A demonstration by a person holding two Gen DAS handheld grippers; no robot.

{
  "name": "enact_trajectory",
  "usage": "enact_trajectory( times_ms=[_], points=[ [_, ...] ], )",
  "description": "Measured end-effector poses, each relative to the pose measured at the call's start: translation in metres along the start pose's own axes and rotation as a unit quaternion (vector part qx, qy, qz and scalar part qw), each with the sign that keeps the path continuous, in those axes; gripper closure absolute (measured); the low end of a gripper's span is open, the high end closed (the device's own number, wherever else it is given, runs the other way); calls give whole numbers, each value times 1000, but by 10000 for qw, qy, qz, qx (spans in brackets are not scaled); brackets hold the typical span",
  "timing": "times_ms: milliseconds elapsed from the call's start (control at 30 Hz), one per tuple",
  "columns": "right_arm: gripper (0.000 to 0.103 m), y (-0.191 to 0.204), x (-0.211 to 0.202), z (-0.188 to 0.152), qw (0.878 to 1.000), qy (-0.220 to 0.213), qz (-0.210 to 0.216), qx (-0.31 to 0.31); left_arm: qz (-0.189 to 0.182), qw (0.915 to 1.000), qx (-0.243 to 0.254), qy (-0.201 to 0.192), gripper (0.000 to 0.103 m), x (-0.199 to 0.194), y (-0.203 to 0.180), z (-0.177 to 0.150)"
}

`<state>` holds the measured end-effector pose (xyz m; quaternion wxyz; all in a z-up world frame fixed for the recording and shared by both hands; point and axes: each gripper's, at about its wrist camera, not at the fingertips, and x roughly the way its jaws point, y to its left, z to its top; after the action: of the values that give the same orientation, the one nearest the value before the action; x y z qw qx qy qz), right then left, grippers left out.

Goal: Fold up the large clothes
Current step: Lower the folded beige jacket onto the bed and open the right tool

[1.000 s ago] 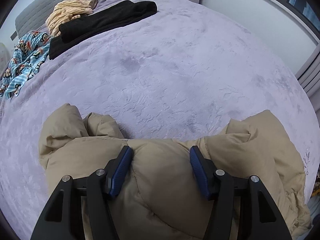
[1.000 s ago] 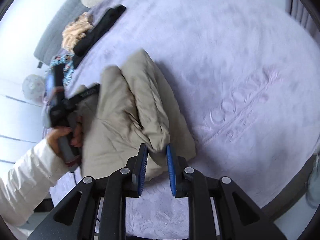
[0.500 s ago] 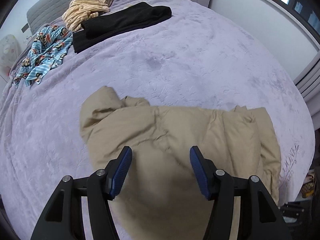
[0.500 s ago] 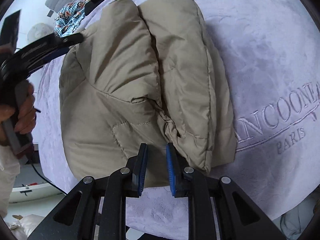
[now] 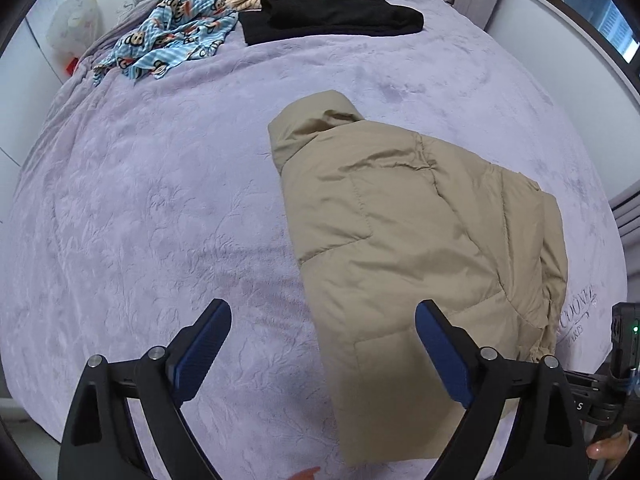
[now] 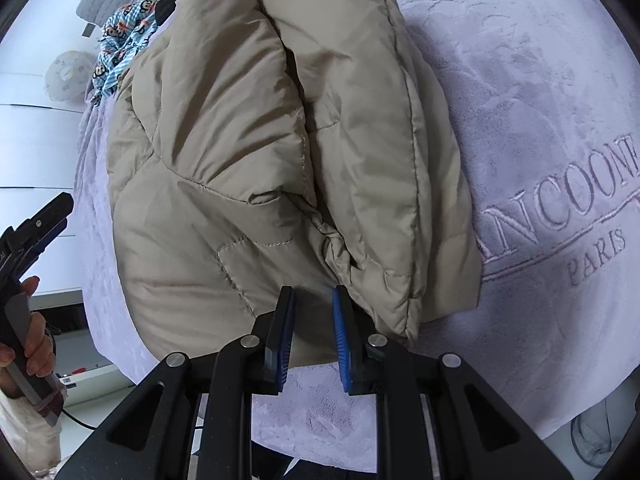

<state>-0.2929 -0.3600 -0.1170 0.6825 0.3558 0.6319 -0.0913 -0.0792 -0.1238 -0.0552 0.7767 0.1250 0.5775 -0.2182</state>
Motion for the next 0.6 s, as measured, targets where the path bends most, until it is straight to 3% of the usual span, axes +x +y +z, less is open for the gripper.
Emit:
enact_trajectory(
  times_ms=[167, 433, 467, 500, 533, 600],
  points=[
    [83, 12, 2, -15, 9996, -83, -256, 72, -114, 9996, -184, 161, 9, 4, 22, -15],
    [77, 43, -43, -25, 9952, -949, -186, 178, -42, 9999, 8, 115, 9, -3, 42, -33],
    [62, 47, -50, -26, 9939, -1077, -183, 174, -28, 9999, 12, 115, 9, -3, 44, -34],
    [41, 50, -56, -27, 9926, -1190, -202, 158, -28, 9999, -9, 133, 7, -2, 45, -34],
    [33, 52, -61, -27, 9916, -1267, -228, 135, -44, 9998, -51, 173, 0, 0, 47, -35],
    [29, 57, -67, -24, 9908, -1316, -300, 50, -111, 9997, -98, 171, 0, 1, 48, -36]
  ],
)
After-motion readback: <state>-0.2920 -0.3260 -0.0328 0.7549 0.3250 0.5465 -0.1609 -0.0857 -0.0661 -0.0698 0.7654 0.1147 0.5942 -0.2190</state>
